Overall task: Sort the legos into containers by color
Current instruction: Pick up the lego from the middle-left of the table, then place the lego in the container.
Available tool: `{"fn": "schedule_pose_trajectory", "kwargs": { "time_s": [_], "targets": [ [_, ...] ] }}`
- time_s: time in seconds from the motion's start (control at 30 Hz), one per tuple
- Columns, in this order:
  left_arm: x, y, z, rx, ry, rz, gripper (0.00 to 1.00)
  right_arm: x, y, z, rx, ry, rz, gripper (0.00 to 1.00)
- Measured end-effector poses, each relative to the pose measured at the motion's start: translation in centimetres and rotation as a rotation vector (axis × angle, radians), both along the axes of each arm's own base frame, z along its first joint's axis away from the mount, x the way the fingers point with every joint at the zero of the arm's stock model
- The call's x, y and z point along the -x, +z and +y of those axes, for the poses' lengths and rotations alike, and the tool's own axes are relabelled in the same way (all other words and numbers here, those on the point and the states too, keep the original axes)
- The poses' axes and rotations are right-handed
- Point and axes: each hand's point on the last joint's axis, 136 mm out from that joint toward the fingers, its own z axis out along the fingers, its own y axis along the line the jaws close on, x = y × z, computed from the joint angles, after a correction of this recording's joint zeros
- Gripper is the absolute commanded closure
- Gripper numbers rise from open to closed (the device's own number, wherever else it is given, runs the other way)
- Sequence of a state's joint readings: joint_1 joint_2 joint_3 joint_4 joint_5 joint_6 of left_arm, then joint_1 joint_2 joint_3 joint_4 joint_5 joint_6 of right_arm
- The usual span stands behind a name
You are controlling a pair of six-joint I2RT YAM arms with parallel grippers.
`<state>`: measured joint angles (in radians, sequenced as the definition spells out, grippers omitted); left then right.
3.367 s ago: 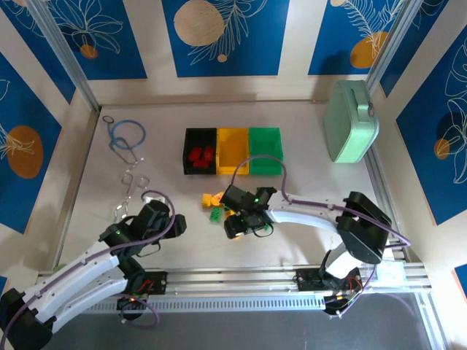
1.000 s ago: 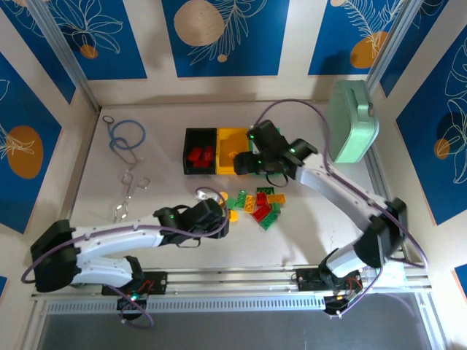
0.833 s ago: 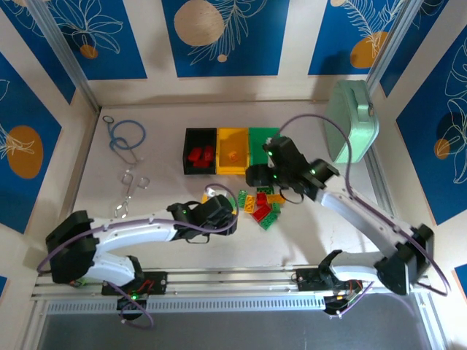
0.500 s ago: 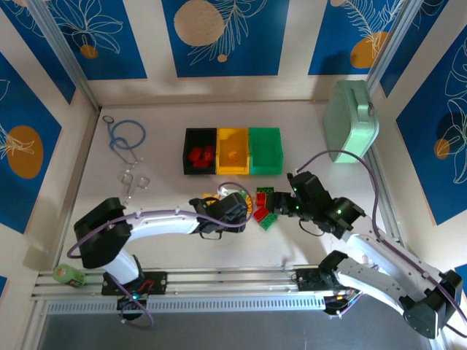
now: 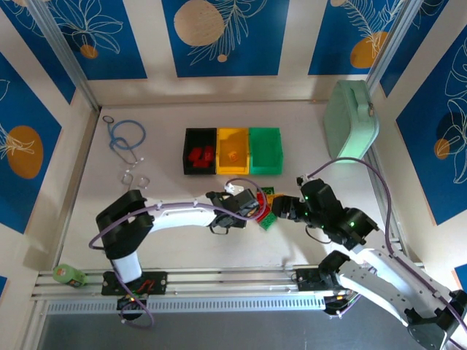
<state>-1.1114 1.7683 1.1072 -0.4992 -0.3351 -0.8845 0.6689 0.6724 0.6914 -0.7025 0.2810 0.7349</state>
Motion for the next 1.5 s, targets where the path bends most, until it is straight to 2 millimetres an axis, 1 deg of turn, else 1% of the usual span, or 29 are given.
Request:
{"fn": "schedule_pose_trajectory", "kwargs": {
  "time_s": [0.13, 0.23, 0.3, 0.53, 0.63, 0.7, 0.77, 0.83, 0.93, 0.97, 1.0, 1.07, 1.17, 1.23, 1.27, 1.37, 1.43, 1.5],
  "targets": [
    [0.1, -1.3, 0.3, -0.039, -0.002, 0.015, 0.49, 0.1, 0.3, -0.1, -0.011, -0.002, -0.008, 0.26],
    [0.1, -2.0, 0.5, -0.062, -0.005, 0.024, 0.56, 0.3, 0.2, 0.1, -0.018, 0.003, 0.001, 0.26],
    [0.0, -2.1, 0.3, -0.070, -0.012, 0.023, 0.62, 0.4, 0.1, 0.1, -0.021, 0.008, 0.011, 0.27],
    [-0.1, -1.8, 0.1, -0.070, -0.023, 0.018, 0.68, 0.7, 0.1, 0.0, -0.021, 0.006, 0.021, 0.28],
    [-0.1, -0.4, 0.0, -0.043, -0.025, 0.004, 0.68, 0.7, 0.1, 0.0, -0.022, 0.007, 0.021, 0.28],
    [-0.2, 1.3, -0.1, -0.011, -0.032, -0.016, 0.68, 0.7, 0.1, 0.0, -0.024, 0.005, 0.022, 0.28],
    [-0.4, 3.4, -0.2, 0.025, -0.045, -0.046, 0.67, 0.7, 0.2, 0.1, -0.028, 0.004, 0.020, 0.28],
    [-1.2, 5.6, -0.4, 0.061, -0.054, -0.078, 0.67, 0.6, 0.2, 0.1, -0.031, 0.003, 0.018, 0.29],
    [-3.6, 8.6, -0.7, 0.116, -0.049, -0.115, 0.67, 0.7, 0.2, 0.2, -0.038, 0.003, 0.020, 0.29],
    [-4.9, 9.6, -0.5, 0.132, -0.037, -0.131, 0.67, 0.7, 0.2, 0.3, -0.038, 0.003, 0.021, 0.29],
    [-6.0, 10.2, -0.2, 0.140, -0.025, -0.144, 0.67, 0.7, 0.2, 0.3, -0.039, 0.002, 0.023, 0.29],
    [-8.7, 11.7, 0.4, 0.162, 0.002, -0.164, 0.67, 0.9, 0.1, 0.3, -0.040, 0.006, 0.027, 0.29],
    [-12.7, 12.9, 0.5, 0.181, 0.030, -0.182, 0.67, 1.2, -0.2, 0.4, -0.044, 0.009, 0.034, 0.29],
    [-14.9, 12.7, 0.5, 0.184, 0.040, -0.177, 0.67, 1.5, -0.4, 0.3, -0.046, 0.011, 0.040, 0.29],
    [-15.9, 12.1, 0.5, 0.180, 0.042, -0.167, 0.67, 1.7, -0.5, 0.3, -0.046, 0.015, 0.044, 0.29],
    [-18.3, 10.3, 0.3, 0.162, 0.043, -0.134, 0.66, 2.2, -0.7, 0.3, -0.045, 0.022, 0.054, 0.29],
    [-19.5, 9.2, -0.1, 0.150, 0.039, -0.110, 0.64, 2.4, -0.7, 0.4, -0.048, 0.025, 0.055, 0.29],
    [-20.9, 8.6, -0.4, 0.145, 0.038, -0.095, 0.57, 2.5, -0.6, 0.4, -0.052, 0.028, 0.054, 0.29]
  ]
}}
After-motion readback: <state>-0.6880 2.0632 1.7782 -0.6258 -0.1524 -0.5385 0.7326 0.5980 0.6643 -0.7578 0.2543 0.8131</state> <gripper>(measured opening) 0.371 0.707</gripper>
